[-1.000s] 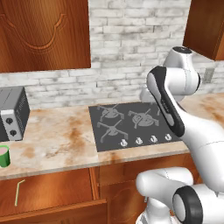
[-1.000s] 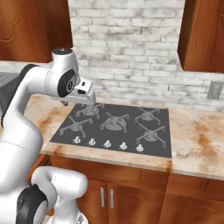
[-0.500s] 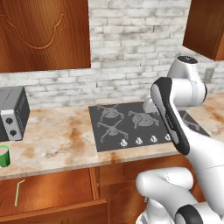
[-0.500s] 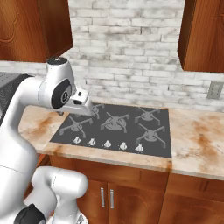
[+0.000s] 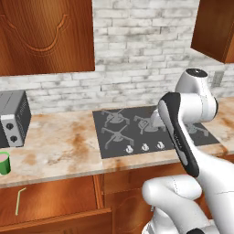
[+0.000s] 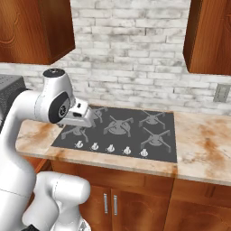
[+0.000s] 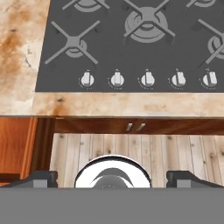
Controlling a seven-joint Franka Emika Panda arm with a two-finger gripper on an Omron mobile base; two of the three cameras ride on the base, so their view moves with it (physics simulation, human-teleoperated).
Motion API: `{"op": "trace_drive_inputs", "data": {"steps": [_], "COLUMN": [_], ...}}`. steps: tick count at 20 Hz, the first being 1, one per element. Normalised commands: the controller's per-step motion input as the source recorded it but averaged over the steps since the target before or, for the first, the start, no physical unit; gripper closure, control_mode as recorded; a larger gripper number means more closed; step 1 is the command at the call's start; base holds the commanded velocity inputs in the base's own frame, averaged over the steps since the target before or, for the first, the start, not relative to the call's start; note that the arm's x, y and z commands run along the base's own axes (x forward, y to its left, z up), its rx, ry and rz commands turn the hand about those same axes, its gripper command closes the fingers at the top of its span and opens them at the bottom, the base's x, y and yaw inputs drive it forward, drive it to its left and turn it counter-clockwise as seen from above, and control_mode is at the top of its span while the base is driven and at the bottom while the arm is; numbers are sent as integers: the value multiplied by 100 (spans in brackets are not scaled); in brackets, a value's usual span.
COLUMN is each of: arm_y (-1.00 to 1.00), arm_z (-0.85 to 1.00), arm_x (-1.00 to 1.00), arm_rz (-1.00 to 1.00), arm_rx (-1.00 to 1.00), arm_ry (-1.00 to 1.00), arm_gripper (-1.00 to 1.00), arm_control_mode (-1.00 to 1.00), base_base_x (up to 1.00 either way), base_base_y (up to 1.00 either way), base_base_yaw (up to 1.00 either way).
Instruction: Pick up the straw from the left drawer and put it inside the smoothie cup.
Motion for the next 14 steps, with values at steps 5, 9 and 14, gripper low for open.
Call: {"op": "trace_drive_inputs", "data": {"steps": [5,9,14], "arm_y": [8,16,5], "arm_z": [-20,-17,-18], "arm_x": [-18,-14,-41], "arm_rz": [0,0,0], "arm_rx": [-3,-3,-2], "arm_ry": [0,0,0], "arm_gripper": [-100,-100,-100], "arm_control_mode": [-100,-100,-100], "base_base_x": [0,0,0], "base_base_y": [0,0,0], "base_base_yaw": [0,0,0]}}
